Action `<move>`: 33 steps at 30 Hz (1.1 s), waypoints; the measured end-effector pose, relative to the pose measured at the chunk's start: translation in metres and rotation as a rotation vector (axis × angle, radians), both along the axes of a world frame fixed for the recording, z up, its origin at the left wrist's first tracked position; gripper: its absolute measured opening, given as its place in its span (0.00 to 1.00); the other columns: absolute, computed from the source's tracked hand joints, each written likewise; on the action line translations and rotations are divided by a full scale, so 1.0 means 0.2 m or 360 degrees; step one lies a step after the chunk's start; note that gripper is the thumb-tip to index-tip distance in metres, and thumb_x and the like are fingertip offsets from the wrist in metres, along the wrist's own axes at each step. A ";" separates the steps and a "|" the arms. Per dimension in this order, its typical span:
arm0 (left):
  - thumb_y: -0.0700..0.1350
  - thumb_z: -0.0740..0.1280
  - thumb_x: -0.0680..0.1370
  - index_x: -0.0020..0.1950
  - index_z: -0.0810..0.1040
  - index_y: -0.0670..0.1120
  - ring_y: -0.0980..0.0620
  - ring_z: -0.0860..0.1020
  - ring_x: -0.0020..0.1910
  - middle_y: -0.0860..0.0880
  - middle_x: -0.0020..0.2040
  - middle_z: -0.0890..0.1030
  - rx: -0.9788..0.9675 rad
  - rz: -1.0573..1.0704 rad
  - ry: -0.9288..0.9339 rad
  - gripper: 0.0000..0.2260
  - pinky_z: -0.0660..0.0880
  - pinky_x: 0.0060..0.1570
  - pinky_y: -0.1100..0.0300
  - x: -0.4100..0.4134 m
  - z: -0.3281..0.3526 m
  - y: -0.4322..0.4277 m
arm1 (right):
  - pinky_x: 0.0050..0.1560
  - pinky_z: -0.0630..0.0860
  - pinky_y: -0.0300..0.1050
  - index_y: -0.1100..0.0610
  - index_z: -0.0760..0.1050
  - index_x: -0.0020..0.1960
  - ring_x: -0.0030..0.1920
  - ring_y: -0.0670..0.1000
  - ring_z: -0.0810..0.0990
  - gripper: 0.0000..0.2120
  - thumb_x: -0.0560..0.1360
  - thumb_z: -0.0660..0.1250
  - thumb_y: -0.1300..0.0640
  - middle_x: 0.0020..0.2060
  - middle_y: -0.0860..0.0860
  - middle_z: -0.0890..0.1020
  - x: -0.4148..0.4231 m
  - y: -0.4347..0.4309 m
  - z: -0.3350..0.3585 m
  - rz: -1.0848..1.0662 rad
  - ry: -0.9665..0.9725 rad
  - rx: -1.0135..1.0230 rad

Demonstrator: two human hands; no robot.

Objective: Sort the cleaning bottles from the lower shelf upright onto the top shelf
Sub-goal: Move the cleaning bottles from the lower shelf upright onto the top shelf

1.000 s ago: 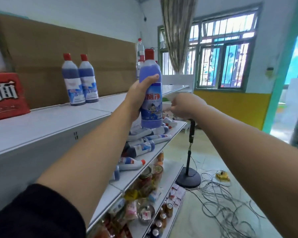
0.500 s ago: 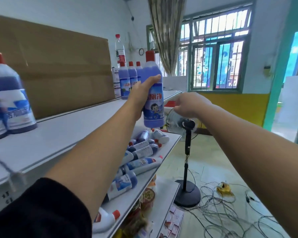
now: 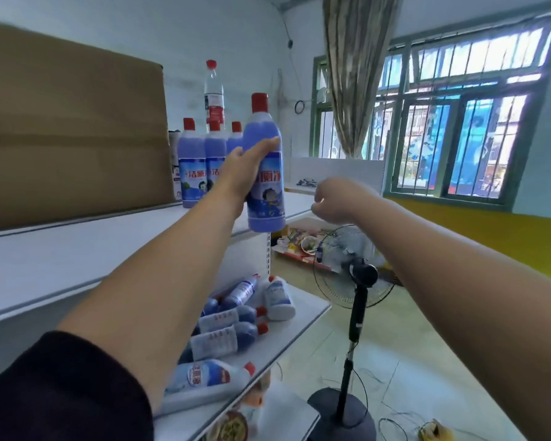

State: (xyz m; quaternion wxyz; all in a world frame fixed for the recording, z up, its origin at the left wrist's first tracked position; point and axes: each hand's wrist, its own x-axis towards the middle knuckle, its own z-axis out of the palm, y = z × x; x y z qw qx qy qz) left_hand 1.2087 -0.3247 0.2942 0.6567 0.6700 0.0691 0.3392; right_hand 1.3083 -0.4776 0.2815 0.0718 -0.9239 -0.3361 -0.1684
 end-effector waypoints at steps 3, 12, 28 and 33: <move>0.58 0.74 0.72 0.54 0.79 0.48 0.47 0.84 0.47 0.47 0.45 0.83 -0.0017 0.0092 0.0013 0.17 0.81 0.55 0.50 0.22 0.03 0.04 | 0.59 0.78 0.55 0.57 0.80 0.59 0.53 0.56 0.80 0.17 0.79 0.62 0.47 0.54 0.53 0.82 0.24 0.03 0.01 0.0090 0.0001 0.0005; 0.58 0.72 0.74 0.55 0.77 0.47 0.49 0.82 0.48 0.46 0.52 0.83 0.0363 0.0332 0.0372 0.17 0.78 0.44 0.57 0.72 0.09 0.23 | 0.56 0.79 0.56 0.56 0.79 0.53 0.48 0.55 0.80 0.13 0.77 0.63 0.49 0.45 0.52 0.82 0.86 0.32 0.00 0.0247 0.0055 0.0100; 0.54 0.78 0.69 0.57 0.74 0.48 0.51 0.76 0.41 0.48 0.47 0.78 0.1438 0.0806 0.0954 0.22 0.76 0.42 0.56 1.12 0.40 0.41 | 0.55 0.79 0.54 0.56 0.80 0.57 0.51 0.58 0.80 0.16 0.77 0.63 0.48 0.52 0.54 0.83 1.43 0.80 0.11 0.0501 -0.0010 0.0209; 0.50 0.80 0.69 0.50 0.76 0.42 0.48 0.81 0.44 0.45 0.46 0.82 0.1404 0.0995 0.1119 0.19 0.79 0.46 0.55 1.18 0.42 0.47 | 0.55 0.76 0.49 0.56 0.80 0.61 0.57 0.59 0.79 0.17 0.78 0.62 0.49 0.58 0.55 0.82 1.52 0.89 0.11 0.0608 -0.0009 0.0172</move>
